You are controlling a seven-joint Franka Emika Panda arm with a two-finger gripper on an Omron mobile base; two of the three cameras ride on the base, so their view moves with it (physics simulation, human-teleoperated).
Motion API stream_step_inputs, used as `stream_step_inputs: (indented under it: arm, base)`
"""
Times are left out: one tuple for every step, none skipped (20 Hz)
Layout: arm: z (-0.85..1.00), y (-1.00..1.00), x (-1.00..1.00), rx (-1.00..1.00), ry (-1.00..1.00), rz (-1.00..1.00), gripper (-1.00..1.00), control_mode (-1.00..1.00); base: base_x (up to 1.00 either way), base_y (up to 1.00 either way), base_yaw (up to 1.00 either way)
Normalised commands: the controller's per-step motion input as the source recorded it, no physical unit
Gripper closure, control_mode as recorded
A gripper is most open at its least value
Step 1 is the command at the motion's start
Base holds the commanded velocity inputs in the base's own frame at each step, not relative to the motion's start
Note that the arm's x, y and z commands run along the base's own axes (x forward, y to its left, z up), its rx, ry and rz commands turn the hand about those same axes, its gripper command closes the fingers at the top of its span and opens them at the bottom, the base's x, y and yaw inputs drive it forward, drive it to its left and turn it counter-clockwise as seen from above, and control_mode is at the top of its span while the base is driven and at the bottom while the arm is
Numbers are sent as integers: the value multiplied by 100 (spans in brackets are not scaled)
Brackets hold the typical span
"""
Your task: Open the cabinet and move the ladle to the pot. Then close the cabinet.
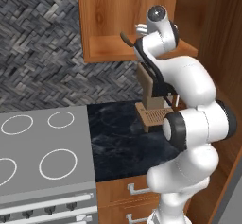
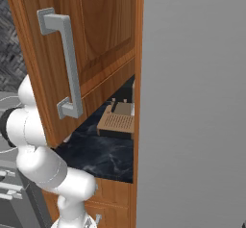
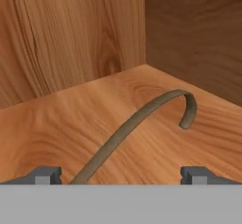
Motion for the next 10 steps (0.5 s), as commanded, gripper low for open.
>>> stream_step_inputs:
  arm:
    - [-6, 0, 34, 0, 0, 0, -100, -100]
    - [-8, 0, 35, 0, 1, 0, -100, -100]
    - [-11, 0, 36, 0, 0, 0, -100, -100]
    - [-11, 0, 34, 0, 0, 0, -100, -100]
    - [-10, 0, 34, 0, 1, 0, -100, -100]
    - [-11, 0, 34, 0, 0, 0, -100, -100]
    - [-9, 0, 36, 0, 2, 0, -100, -100]
    - [-6, 0, 39, 0, 3, 0, -100, -100]
    - [-5, 0, 39, 0, 2, 0, -100, -100]
    - [-6, 0, 41, 0, 3, 0, -100, -100]
  base:
    - [0, 0, 0]
    - [0, 0, 0]
    - [0, 0, 0]
    - [0, 0, 0]
    - [0, 0, 0]
    - [0, 0, 0]
    - [0, 0, 0]
    - [0, 0, 0]
    - [0, 0, 0]
    - [0, 0, 0]
